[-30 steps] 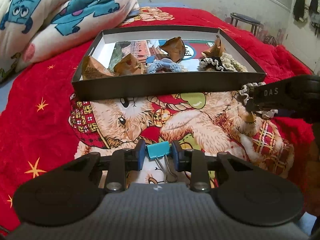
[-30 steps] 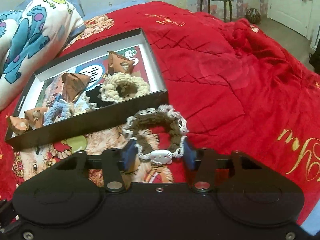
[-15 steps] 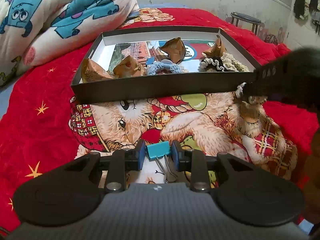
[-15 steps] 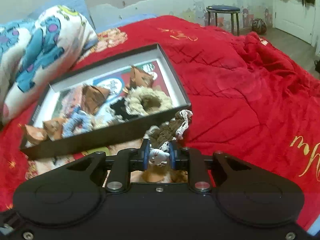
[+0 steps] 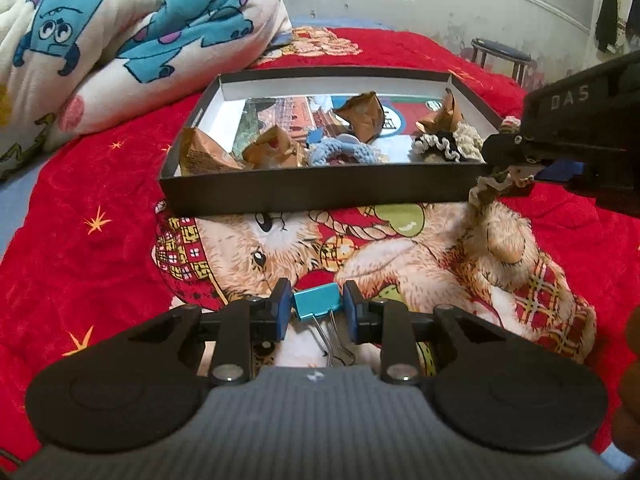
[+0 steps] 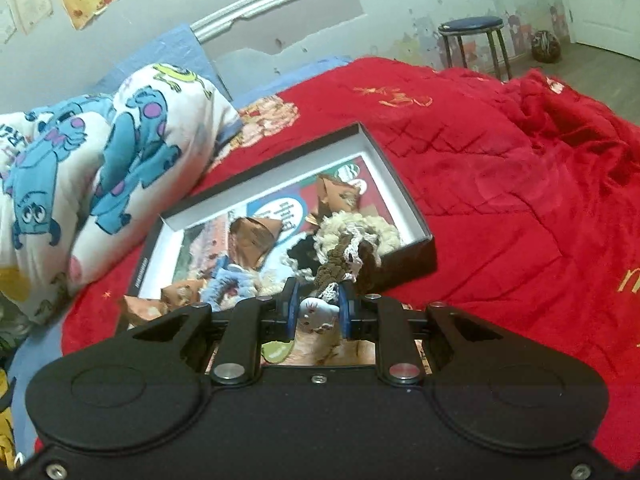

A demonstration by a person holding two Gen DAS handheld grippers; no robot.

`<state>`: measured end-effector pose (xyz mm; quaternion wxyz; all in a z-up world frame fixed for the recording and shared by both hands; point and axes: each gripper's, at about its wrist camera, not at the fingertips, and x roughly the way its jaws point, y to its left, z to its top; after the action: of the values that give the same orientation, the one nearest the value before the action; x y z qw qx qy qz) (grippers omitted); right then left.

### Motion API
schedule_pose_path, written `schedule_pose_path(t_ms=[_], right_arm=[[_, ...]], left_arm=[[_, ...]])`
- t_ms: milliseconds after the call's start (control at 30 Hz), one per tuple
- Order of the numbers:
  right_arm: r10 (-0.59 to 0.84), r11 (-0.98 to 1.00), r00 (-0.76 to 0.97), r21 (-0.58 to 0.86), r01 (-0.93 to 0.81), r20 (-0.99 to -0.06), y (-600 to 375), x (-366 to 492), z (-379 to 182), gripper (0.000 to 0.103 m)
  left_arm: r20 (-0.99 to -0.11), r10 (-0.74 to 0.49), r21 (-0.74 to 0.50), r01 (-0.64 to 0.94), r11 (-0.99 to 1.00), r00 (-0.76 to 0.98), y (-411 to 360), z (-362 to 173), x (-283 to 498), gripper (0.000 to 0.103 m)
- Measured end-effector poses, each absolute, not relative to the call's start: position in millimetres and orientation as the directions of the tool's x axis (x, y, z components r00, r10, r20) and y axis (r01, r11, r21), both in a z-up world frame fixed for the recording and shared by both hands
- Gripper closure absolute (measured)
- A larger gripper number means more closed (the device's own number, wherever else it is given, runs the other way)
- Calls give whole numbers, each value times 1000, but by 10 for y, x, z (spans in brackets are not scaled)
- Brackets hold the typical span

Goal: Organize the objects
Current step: 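Carry the binder clip over the box while the right tool carries the scrunchie there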

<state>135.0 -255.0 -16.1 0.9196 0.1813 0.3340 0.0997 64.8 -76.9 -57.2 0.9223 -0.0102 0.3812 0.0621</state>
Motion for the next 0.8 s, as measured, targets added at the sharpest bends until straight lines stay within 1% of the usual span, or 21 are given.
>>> schedule_pose_path(t_ms=[133,333,433,567,700,800], right_arm=[[325,907,757,414,-80,-566,-2534,1349,-127,83],[377,888,759,440,-133,-531,-2464,1363,-60,83],[371,897,768,416,-150,-522,-2374,1371,-32,83],[385,896,767,406,-178,-513,-2288,1392,-29,83],[425,879,760,424,-218,-491,-2247,1433,-14,83],[492,846,743,450,-285,-453,-2210,1511,25,83]], left_arm=[[-676,117,25,-136,990,728,-741,-502,616,71],[-641,108,-10,-149,989,760,-651,-403,575,71],[-631,113,-31,-170,985,767,-586,-359,561,71],[-636,87,-98,-192,977,767,-482,-299,572,71],[-631,72,-134,-200,971,773,-423,-253,576,71],[-622,83,-128,-206,970,778,-392,-211,590,71]])
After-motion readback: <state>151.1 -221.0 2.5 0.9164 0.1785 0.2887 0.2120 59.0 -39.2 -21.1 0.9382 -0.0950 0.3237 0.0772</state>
